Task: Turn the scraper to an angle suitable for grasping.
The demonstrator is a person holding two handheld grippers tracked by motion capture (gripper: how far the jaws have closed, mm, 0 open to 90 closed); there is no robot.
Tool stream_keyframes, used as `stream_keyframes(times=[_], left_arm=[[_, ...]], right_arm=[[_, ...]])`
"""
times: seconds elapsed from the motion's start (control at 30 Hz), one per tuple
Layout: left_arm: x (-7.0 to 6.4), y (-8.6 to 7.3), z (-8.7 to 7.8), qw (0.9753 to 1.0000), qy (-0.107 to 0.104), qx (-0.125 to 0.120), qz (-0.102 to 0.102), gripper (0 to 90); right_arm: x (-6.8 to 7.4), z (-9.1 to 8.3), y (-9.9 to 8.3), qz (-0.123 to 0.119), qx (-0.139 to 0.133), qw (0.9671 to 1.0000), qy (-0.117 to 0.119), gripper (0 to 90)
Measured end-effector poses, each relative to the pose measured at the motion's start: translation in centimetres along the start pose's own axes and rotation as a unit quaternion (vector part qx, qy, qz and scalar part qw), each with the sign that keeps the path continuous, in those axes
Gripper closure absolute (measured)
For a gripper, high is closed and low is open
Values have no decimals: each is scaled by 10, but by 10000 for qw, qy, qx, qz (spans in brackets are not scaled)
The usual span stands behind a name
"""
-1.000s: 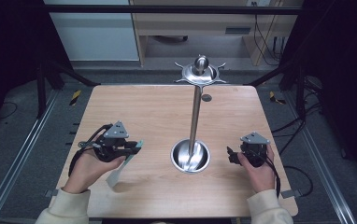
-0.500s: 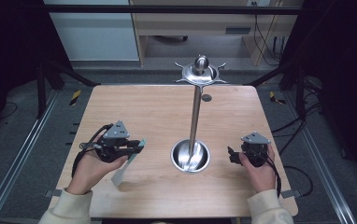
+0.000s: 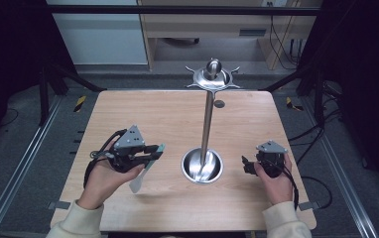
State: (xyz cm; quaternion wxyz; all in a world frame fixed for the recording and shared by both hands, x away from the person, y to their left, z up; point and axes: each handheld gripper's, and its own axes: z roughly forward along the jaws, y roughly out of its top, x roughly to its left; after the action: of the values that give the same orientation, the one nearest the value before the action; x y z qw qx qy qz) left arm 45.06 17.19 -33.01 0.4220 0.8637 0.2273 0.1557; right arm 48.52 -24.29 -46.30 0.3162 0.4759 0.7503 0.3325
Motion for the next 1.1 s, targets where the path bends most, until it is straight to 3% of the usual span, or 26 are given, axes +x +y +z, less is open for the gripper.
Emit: stream_keyframes(times=[0.23,0.5,0.77,1.1], left_arm=[[-3,18,6,9999,-34,-25,102,743],[-8,36,0,9996,69,-176,188,743],[-2,46,-2,9995,146,-195,207,743],[7,51,-8,9990,136,-417,-22,743]], right_arm=[[1,2,0,11,15,10000,19,93],[0,1,0,-7,-4,10000,29,94],[-2,0,0,24,-12,10000,29,94],[-2,1,0,2,-6,10000,40,94]])
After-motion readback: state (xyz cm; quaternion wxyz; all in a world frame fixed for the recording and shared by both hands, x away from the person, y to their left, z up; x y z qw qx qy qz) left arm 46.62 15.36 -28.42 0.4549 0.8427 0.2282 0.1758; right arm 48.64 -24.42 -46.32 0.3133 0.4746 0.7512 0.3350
